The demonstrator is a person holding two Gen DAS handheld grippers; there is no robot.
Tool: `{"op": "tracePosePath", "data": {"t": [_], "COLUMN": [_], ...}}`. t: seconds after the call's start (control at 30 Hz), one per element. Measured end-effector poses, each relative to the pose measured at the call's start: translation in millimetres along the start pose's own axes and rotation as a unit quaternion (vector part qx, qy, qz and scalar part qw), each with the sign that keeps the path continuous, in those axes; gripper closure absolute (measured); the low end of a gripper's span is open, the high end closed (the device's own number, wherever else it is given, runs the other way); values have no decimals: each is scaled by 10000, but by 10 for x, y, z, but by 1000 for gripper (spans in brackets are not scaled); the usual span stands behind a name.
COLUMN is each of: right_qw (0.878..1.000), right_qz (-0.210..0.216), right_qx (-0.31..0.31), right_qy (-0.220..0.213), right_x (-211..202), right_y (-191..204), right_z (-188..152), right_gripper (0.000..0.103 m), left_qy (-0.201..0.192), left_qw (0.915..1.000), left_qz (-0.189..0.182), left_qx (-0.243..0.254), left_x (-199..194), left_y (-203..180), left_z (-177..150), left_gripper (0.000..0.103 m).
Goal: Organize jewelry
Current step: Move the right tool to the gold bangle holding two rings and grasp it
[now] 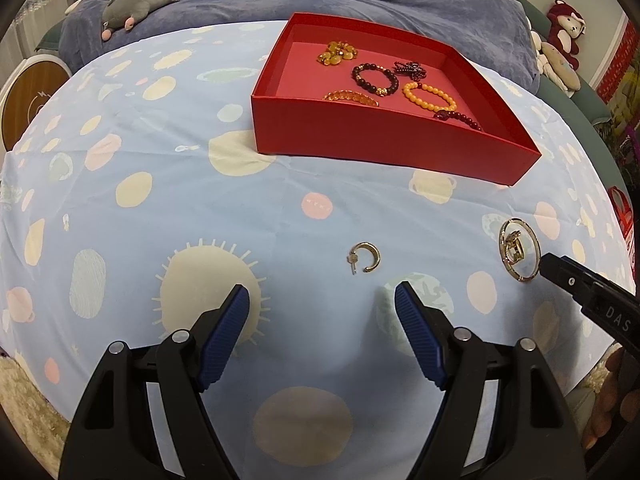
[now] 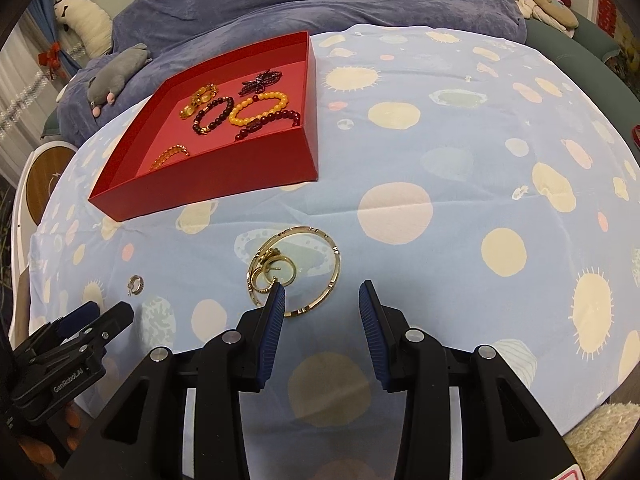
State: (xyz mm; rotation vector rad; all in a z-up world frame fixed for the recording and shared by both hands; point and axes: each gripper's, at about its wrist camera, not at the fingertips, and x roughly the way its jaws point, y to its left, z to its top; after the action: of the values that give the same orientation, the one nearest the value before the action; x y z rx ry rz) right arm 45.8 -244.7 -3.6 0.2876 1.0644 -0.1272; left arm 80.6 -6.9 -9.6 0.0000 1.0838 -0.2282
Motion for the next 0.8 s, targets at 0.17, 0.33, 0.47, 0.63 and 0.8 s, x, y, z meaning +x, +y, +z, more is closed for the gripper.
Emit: {"op": "tracePosePath", "data": {"t": [0.17, 0.33, 0.47, 0.63, 0.8], "right_qw": [9999, 9997, 9993, 9990, 9996], "right_qz": [-99, -146, -209, -237, 98], "right_qx": [-77, -196, -295, -365, -262], "right_qy": [-16, 44, 2, -25, -43], "right_x": [79, 173, 212, 233, 185], "right_y": [-4, 19, 52, 79, 121], "right_z": [73, 124, 141, 165, 201], "right_gripper": [70, 83, 87, 99, 99], "left_qy": [25, 22, 26, 27, 25], "left_qw": [10000, 10000, 10000, 10000, 10000], "left_qz": [4, -3, -16, -14, -14], "left_qx": [-20, -24, -41, -43, -44], "left_x": [9, 10, 17, 18, 20], "left_y": [5, 5, 8, 9, 10], "left_z": [-1, 0, 3, 5, 7], "left_gripper": [32, 32, 32, 32, 32]}}
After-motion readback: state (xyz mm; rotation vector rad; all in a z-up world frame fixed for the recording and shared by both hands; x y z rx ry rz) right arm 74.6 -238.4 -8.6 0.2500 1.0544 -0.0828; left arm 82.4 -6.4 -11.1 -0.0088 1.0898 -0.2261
